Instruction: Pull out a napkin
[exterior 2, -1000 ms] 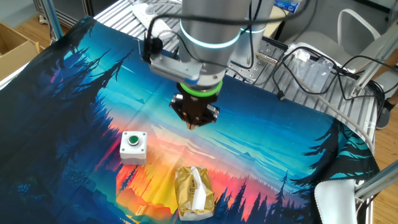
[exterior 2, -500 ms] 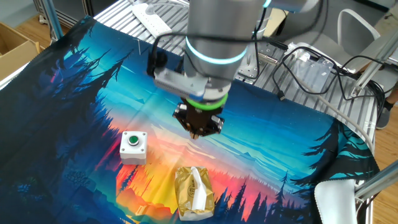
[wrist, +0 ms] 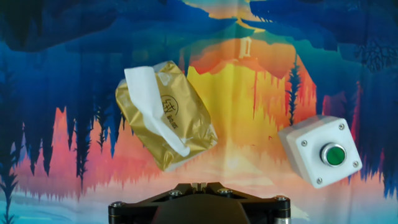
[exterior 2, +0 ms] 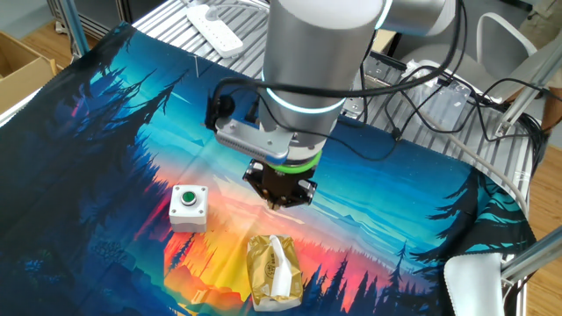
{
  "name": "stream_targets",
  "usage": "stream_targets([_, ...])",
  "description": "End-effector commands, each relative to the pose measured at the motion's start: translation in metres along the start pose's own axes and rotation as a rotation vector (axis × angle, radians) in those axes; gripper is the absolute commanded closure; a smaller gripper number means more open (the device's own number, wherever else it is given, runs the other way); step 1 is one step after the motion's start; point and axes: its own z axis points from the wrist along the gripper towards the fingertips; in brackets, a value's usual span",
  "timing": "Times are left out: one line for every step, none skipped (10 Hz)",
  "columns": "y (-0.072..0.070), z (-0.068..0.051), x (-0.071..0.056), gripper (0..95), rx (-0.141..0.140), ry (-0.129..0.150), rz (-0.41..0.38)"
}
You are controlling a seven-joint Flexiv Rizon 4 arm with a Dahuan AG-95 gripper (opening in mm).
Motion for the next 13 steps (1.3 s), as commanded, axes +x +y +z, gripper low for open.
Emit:
stream_targets([0.002, 0.003, -0.003, 95.0, 0.002, -0.004, 0.001])
stream_targets([0.004, 0.003, -0.005, 95.0, 0.003, -0.004, 0.004])
stream_targets([0.008, 0.004, -0.007, 95.0, 0.003, -0.003, 0.010])
stream_targets([0.010, 0.005, -0.010, 95.0, 0.004, -0.003, 0.013])
stream_targets([0.010, 0.005, -0.010, 95.0, 0.004, 0.000, 0.010])
stream_targets([0.010, 0.005, -0.010, 95.0, 0.005, 0.000, 0.008])
stream_targets([0.011, 0.005, -0.010, 95.0, 0.004, 0.001, 0.005])
stream_targets([0.011, 0.005, -0.010, 95.0, 0.003, 0.003, 0.002])
stream_targets([0.012, 0.004, -0.009, 95.0, 0.002, 0.008, 0.001])
stream_targets([0.014, 0.004, -0.008, 95.0, -0.002, 0.008, 0.002])
stream_targets([0.014, 0.004, -0.007, 95.0, -0.004, 0.009, 0.002])
stream_targets([0.014, 0.005, -0.007, 95.0, -0.004, 0.014, 0.002])
stream_targets([0.014, 0.005, -0.007, 95.0, -0.005, 0.019, 0.000])
